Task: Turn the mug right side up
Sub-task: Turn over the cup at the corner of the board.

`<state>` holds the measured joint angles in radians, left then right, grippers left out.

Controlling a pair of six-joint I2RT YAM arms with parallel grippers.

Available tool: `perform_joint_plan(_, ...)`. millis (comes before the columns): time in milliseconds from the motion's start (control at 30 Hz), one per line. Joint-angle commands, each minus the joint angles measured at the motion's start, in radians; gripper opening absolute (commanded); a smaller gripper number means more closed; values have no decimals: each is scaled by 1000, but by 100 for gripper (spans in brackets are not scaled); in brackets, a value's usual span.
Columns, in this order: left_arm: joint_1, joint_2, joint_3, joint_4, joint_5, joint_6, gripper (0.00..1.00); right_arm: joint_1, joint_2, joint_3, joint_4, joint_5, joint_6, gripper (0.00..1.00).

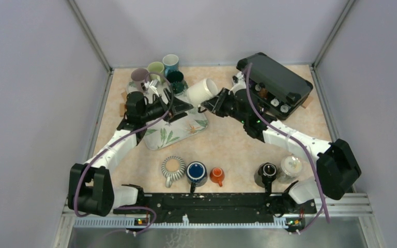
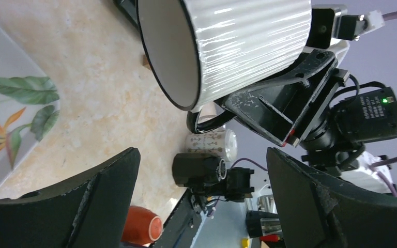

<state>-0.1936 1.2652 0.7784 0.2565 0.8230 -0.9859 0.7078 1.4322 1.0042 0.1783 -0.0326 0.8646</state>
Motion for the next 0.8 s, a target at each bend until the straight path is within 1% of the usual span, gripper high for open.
perform_joint_plan(0,5,-13,-2,186,62,-108,98,-11,-33,41,348,-71,92,0)
perform_joint_plan(200,5,-5,-23,355,70,-230,94,-13,-4,48,477,-133,168,0)
perform_joint_plan(300,5,11,-21,437,69,-289,89,-13,15,44,532,-160,201,0)
perform_joint_plan(400,2,34,-19,528,76,-352,81,-14,31,39,575,-177,231,0)
perform_joint_plan(500,-6,47,-6,545,72,-370,73,-13,50,33,622,-195,258,0)
perform_joint_plan(767,-28,55,-1,552,52,-376,59,-13,75,25,676,-214,294,0)
